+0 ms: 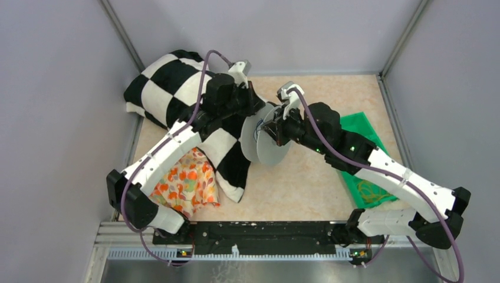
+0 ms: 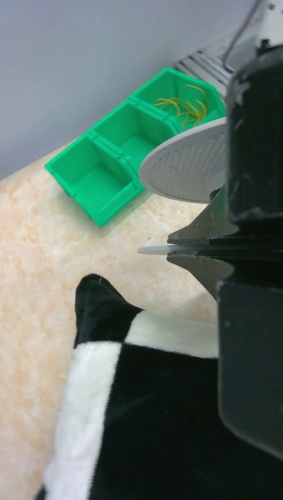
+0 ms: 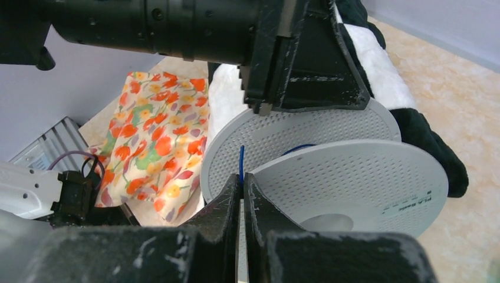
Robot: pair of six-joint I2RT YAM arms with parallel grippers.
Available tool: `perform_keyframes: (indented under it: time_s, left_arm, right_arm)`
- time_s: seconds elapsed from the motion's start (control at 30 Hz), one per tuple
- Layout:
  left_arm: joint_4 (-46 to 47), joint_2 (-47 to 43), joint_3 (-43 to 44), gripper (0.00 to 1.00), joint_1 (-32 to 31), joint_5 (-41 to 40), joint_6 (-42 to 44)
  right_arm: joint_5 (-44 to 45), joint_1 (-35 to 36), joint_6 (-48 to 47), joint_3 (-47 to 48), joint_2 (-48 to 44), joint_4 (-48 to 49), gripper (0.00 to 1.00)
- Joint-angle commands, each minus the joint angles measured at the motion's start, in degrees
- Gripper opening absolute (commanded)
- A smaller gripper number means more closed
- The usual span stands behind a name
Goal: Wrap the cables
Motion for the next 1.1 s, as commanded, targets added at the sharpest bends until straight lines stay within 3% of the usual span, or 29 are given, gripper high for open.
perform_keyframes:
  time_s: [0.0, 0.2, 0.33, 0.6, 0.77, 0.9, 1.07]
  left_arm:
    - [11.3, -7.67, -2.94, 0.0, -0.17, 9.48, 10.49]
    - [11.51, -11.22, -5.25, 0.0, -0.15, 23.33, 20.07]
    - [8.42, -12.54, -4.45, 0.0, -0.18, 30.47, 25.56]
    - [7.71, -15.7, -5.4, 0.0, -0.16, 37.76, 31.07]
    - [5.4, -16.39, -3.51, 0.0, -0.07, 40.02, 31.41]
    - [-4.79, -10.22, 5.62, 0.0, 0.25, 42.29, 29.97]
    - [-4.25, -4.11, 7.69, 0.0, 1.17, 46.16, 24.07]
  right_arm:
    - [0.82, -0.23, -0.12, 2.34, -1.09, 0.76, 0.0]
    - [-5.53, -4.22, -1.21, 3.44, -2.53, 0.16, 0.0]
    - [-14.23, -7.57, -1.81, 3.9, -3.81, -1.08, 0.0]
    - [-21.05, -9.69, -4.61, 4.89, -4.19, -5.91, 0.0]
    - [-32.63, -14.78, -5.36, 2.49, -5.84, -6.29, 0.0]
    - [-42.74, -16.57, -7.49, -0.26, -6.16, -6.38, 0.0]
    - [-50.04, -16.52, -6.56, -4.65, -6.04, -5.51, 0.0]
